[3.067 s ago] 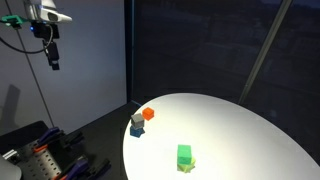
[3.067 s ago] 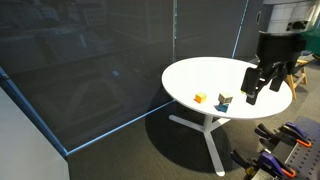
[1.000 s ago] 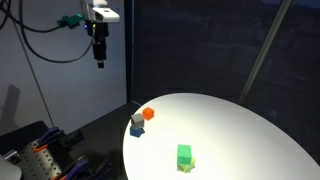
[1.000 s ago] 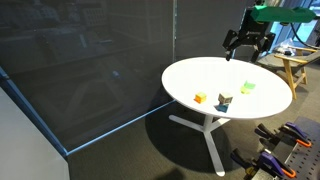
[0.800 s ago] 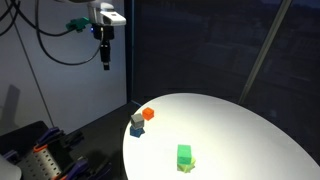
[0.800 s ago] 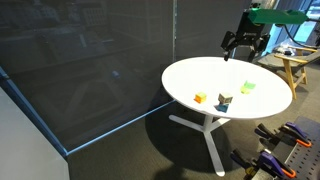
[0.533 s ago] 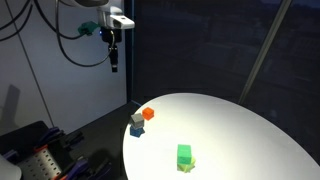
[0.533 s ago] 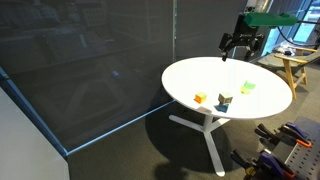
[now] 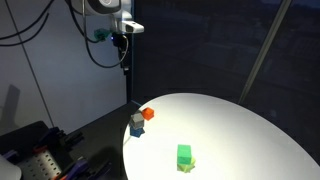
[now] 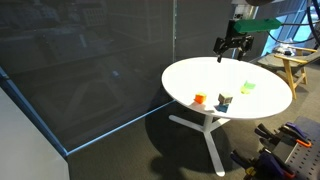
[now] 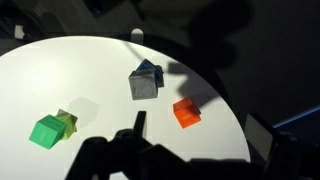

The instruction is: Put the grey block on the table

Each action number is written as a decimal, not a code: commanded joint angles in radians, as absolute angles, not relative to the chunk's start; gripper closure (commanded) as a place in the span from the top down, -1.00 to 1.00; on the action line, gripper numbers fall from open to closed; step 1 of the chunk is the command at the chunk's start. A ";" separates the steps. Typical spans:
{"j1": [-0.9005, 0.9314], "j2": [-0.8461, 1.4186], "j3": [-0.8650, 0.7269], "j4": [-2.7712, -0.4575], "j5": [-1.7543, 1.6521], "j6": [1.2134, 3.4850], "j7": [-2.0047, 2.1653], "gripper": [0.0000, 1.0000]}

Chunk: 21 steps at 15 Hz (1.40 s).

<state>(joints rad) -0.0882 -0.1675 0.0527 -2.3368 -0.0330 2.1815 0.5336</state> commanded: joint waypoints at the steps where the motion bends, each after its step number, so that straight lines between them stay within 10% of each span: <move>1: -0.077 -0.158 0.039 -2.328 -0.035 2.179 0.529 1.00; 21: -0.089 -0.064 -0.011 -2.311 -0.029 2.253 0.502 1.00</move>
<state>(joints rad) -0.0870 -0.0989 0.0118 -2.3227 -0.0330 2.2280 0.5210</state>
